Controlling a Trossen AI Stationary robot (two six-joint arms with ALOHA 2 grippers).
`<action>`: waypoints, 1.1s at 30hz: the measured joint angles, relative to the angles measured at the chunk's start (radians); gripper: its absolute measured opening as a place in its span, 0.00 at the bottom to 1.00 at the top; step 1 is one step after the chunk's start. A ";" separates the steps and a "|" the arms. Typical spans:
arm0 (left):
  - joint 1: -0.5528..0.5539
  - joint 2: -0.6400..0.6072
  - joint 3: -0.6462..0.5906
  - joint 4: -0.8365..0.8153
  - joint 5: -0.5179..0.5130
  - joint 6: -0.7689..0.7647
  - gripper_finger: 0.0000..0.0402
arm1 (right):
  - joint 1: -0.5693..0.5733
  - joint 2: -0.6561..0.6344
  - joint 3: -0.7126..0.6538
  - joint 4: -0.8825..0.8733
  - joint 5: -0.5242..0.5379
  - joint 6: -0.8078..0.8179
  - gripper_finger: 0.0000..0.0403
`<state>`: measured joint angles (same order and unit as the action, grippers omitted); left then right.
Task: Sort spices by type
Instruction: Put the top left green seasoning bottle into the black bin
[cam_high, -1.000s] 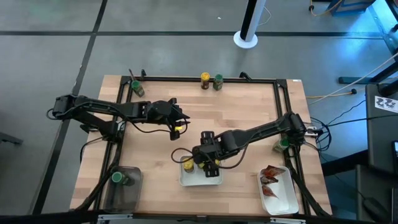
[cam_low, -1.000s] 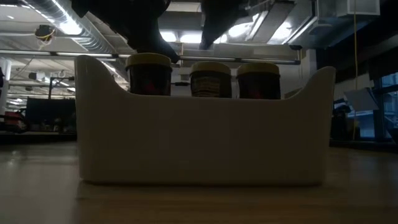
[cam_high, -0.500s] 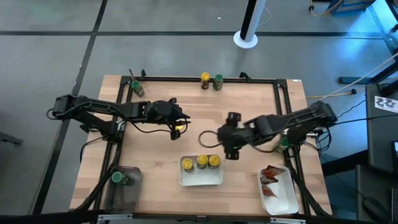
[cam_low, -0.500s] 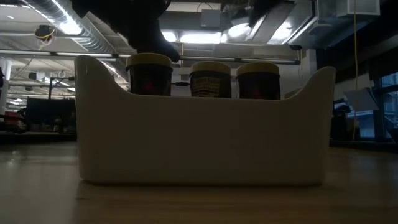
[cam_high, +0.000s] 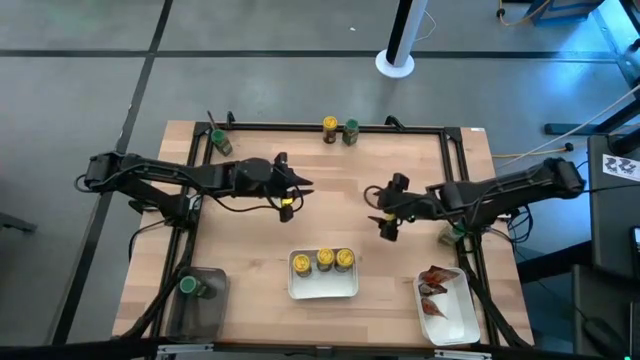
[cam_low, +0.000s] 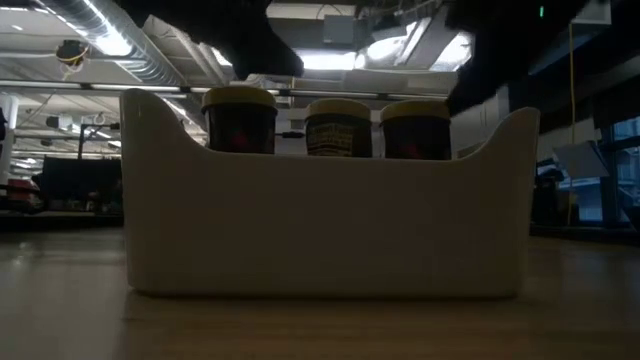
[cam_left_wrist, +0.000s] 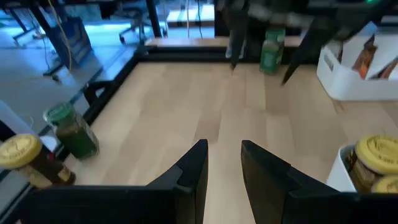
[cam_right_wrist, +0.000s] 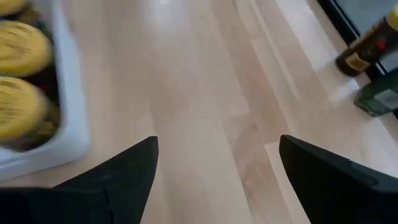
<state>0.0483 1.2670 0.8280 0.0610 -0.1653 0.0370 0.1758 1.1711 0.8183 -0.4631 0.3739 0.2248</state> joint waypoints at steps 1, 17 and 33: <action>0.000 0.000 0.000 0.013 0.000 0.000 0.20 | -0.012 -0.006 -0.035 0.046 0.000 -0.016 0.83; 0.079 0.001 0.098 -0.026 -0.177 -0.048 0.49 | -0.222 -0.009 -0.196 0.400 -0.106 -0.309 0.83; 0.513 -0.018 0.504 -0.933 -0.437 -0.271 0.76 | -0.427 -0.009 -0.196 0.567 -0.303 -0.334 0.83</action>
<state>0.5616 1.2492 1.3323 -0.8716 -0.6025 -0.2343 -0.2511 1.1622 0.6220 0.1042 0.0714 -0.1093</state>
